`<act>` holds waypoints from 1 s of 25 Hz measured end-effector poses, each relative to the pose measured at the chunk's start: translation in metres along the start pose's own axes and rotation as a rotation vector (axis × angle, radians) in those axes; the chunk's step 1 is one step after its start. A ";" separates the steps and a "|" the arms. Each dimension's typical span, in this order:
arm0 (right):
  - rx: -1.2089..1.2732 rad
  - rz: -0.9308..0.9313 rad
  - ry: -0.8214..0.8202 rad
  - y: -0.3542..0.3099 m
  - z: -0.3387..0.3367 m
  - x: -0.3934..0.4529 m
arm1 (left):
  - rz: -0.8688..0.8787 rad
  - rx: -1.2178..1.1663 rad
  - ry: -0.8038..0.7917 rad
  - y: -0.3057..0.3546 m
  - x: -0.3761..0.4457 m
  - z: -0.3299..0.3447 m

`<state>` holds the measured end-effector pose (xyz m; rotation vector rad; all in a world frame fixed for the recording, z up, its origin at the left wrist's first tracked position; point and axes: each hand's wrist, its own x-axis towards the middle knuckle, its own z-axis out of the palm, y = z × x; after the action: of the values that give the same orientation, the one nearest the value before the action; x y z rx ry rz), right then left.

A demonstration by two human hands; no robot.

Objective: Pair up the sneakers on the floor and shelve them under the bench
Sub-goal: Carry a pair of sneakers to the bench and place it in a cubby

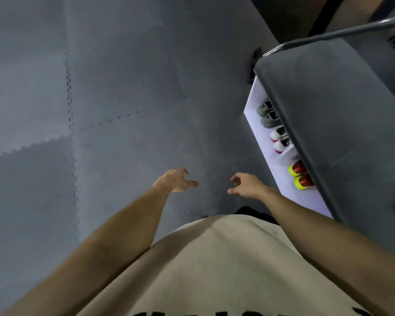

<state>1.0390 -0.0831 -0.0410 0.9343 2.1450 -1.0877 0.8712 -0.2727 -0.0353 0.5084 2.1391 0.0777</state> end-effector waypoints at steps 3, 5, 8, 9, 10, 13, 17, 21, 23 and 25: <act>-0.024 -0.003 -0.003 -0.034 -0.023 0.046 | -0.015 -0.038 -0.009 -0.001 0.036 -0.040; -0.030 -0.010 -0.008 -0.055 -0.041 0.081 | -0.027 -0.029 -0.035 0.002 0.063 -0.068; -0.011 -0.039 -0.009 -0.088 -0.073 0.138 | -0.035 -0.049 -0.023 0.010 0.108 -0.117; -0.003 -0.048 -0.007 -0.102 -0.087 0.160 | -0.041 -0.055 -0.015 0.014 0.126 -0.139; -0.002 -0.047 -0.003 -0.116 -0.102 0.182 | -0.045 -0.055 -0.010 0.019 0.141 -0.163; -0.024 -0.047 -0.026 -0.163 -0.152 0.241 | -0.072 -0.044 -0.004 0.034 0.182 -0.234; -0.035 -0.079 -0.031 -0.217 -0.207 0.307 | -0.084 -0.137 0.047 0.048 0.232 -0.306; -0.057 -0.081 -0.065 -0.271 -0.251 0.383 | -0.103 -0.227 0.037 0.056 0.290 -0.377; -0.062 -0.081 -0.067 -0.301 -0.272 0.425 | -0.095 -0.244 0.035 0.053 0.329 -0.416; -0.078 -0.089 -0.073 -0.333 -0.295 0.461 | -0.084 -0.256 0.074 0.049 0.366 -0.456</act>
<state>0.4531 0.1748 -0.0711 0.7586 2.1699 -1.0562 0.3390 -0.0262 -0.0392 0.2692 2.1801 0.3224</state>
